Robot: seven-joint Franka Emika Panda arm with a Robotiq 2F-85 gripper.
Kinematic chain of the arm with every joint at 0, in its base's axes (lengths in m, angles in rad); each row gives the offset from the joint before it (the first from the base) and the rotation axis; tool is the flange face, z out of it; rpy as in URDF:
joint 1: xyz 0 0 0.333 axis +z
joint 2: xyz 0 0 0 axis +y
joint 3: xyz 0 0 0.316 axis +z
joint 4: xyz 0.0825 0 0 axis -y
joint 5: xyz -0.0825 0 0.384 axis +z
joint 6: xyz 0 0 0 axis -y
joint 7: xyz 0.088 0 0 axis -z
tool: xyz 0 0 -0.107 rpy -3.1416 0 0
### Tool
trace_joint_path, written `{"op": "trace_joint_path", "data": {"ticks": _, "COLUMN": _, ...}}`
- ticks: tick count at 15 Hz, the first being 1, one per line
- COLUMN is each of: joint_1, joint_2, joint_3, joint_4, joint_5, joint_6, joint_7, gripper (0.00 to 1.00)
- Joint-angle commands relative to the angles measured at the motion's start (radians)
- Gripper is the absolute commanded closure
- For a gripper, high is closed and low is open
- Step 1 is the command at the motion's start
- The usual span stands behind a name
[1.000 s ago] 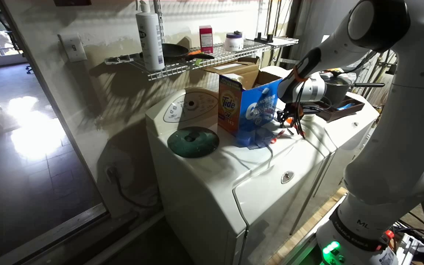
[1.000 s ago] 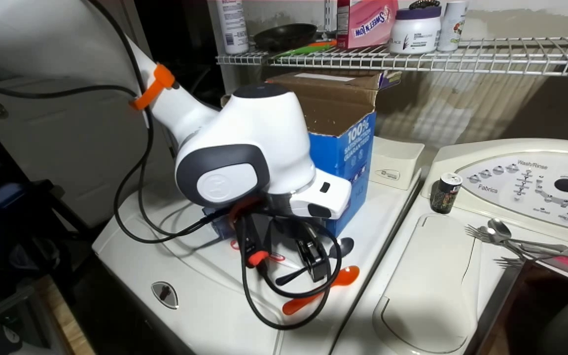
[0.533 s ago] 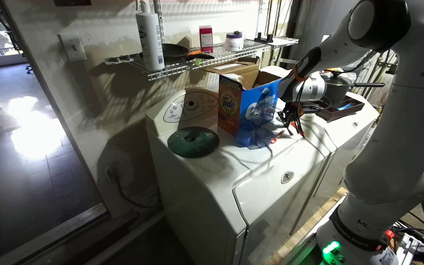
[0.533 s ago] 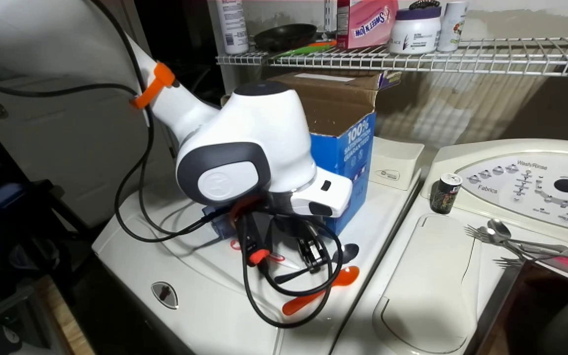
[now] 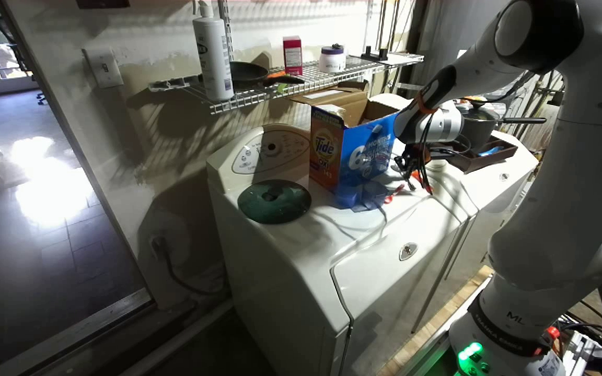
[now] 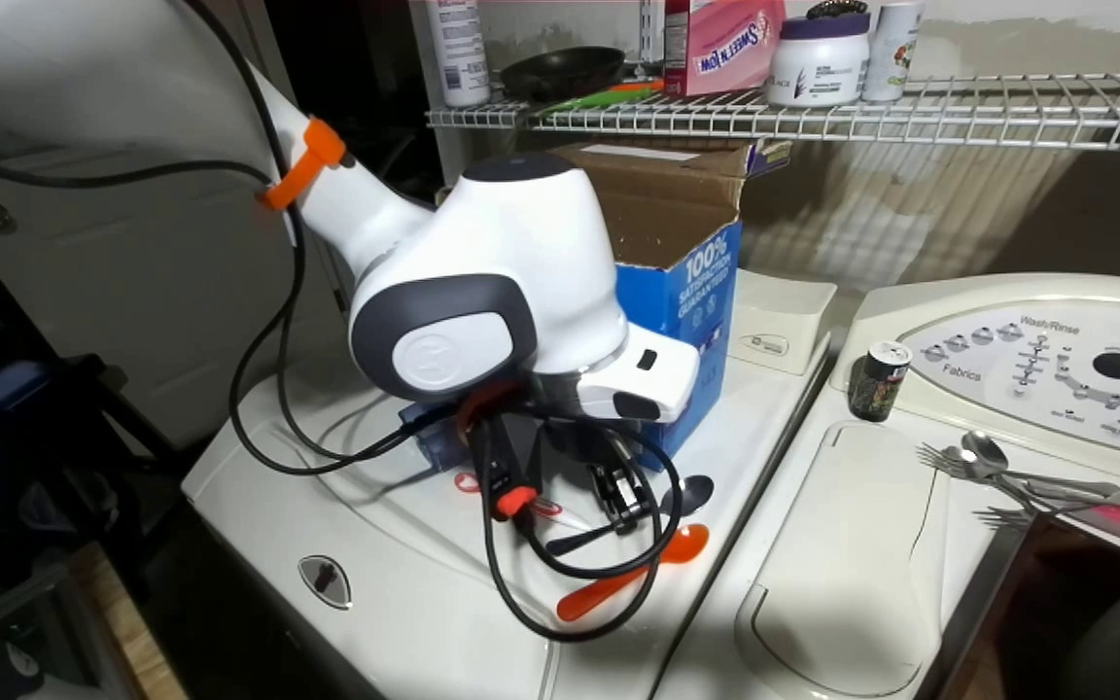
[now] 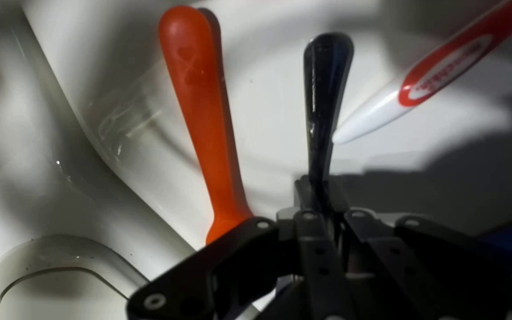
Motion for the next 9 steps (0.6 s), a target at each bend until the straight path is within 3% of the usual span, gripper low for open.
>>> {"op": "trace_joint_path", "data": {"ticks": 1, "joint_1": -0.004, "joint_2": -0.044, "joint_3": -0.011, "joint_4": 0.009, "joint_5": -0.027, "joint_6": 0.004, "joint_7": -0.020, "gripper": 0.98}}
{"op": "trace_joint_path", "data": {"ticks": 9, "joint_1": -0.004, "joint_2": -0.148, "joint_3": -0.047, "joint_4": 0.019, "joint_5": -0.128, "joint_6": -0.007, "joint_7": -0.034, "gripper": 0.98}}
